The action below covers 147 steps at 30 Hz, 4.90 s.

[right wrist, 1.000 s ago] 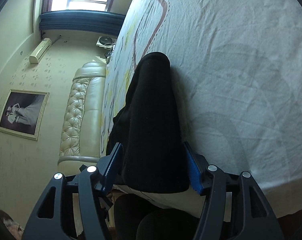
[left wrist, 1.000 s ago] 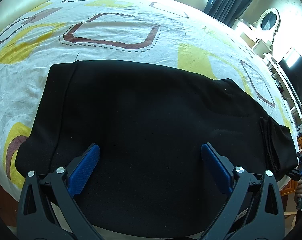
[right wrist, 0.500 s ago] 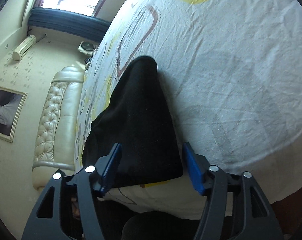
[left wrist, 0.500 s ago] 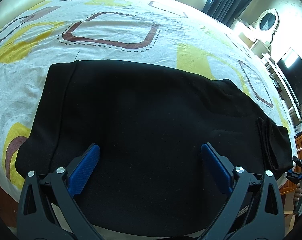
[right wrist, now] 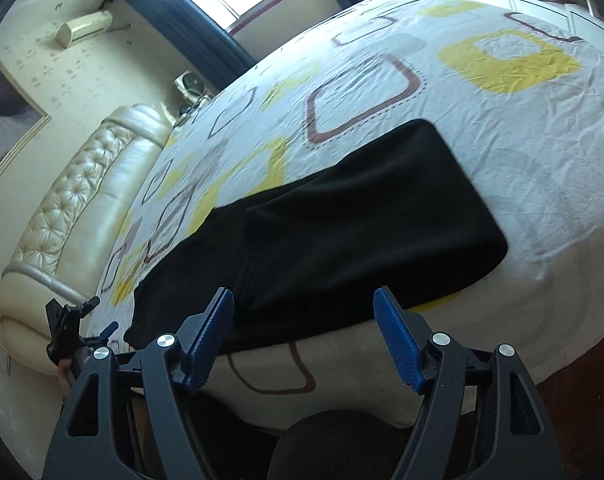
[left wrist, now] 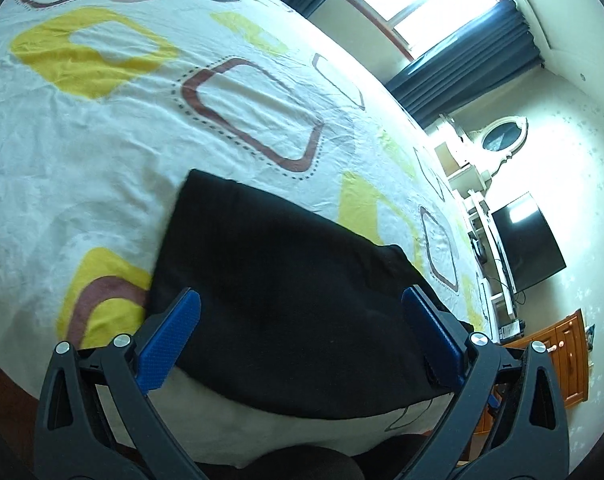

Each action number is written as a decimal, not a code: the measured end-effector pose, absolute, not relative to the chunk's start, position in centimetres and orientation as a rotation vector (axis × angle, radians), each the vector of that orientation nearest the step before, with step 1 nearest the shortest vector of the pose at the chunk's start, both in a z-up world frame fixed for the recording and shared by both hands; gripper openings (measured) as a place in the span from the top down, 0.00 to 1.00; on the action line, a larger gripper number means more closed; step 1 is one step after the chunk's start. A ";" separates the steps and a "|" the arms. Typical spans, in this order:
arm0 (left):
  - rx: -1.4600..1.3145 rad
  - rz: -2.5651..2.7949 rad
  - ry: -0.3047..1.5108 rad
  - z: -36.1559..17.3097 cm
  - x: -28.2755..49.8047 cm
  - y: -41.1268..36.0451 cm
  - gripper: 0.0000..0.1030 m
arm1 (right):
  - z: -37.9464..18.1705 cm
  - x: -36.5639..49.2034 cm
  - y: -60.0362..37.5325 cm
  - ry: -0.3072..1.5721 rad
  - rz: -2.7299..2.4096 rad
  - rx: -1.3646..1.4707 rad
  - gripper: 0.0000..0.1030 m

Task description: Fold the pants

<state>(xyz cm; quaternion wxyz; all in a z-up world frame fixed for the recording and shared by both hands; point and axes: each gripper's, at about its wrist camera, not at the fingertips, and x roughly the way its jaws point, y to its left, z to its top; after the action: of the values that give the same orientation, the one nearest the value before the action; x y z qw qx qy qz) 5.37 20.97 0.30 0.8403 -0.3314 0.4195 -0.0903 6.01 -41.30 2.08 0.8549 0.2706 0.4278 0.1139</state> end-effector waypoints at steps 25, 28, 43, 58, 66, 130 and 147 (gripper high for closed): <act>-1.071 -0.145 0.962 -7.8 5.3 24.5 0.73 | -2.4 5.7 -37.5 1.130 0.318 0.592 0.30; -1.123 -0.137 0.981 -8.5 5.2 24.9 0.80 | -2.5 5.6 -37.6 1.139 0.307 0.612 0.30; -0.802 -0.486 0.791 6.7 8.1 12.0 0.86 | -2.2 4.9 -38.4 1.132 0.334 0.643 0.30; -0.544 -0.657 1.035 5.5 14.8 -10.7 0.86 | -1.6 3.2 -35.6 1.187 0.457 0.686 0.30; -0.456 -0.681 1.147 2.0 15.4 -18.5 0.86 | -0.7 2.3 -39.6 1.099 0.367 0.883 0.30; -0.829 -0.526 1.089 -5.5 10.2 -2.9 0.12 | -1.4 8.1 -49.6 0.958 0.262 0.855 0.83; -0.822 -0.519 1.116 -6.3 9.9 -3.4 0.12 | -4.4 7.8 -52.5 0.970 0.314 0.963 0.83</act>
<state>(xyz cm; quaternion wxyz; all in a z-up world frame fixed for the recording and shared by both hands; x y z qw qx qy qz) 9.88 -3.40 -6.35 0.7383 -0.3745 0.5086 -0.2365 7.78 -52.54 -4.42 0.7641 0.4430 0.4461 0.1443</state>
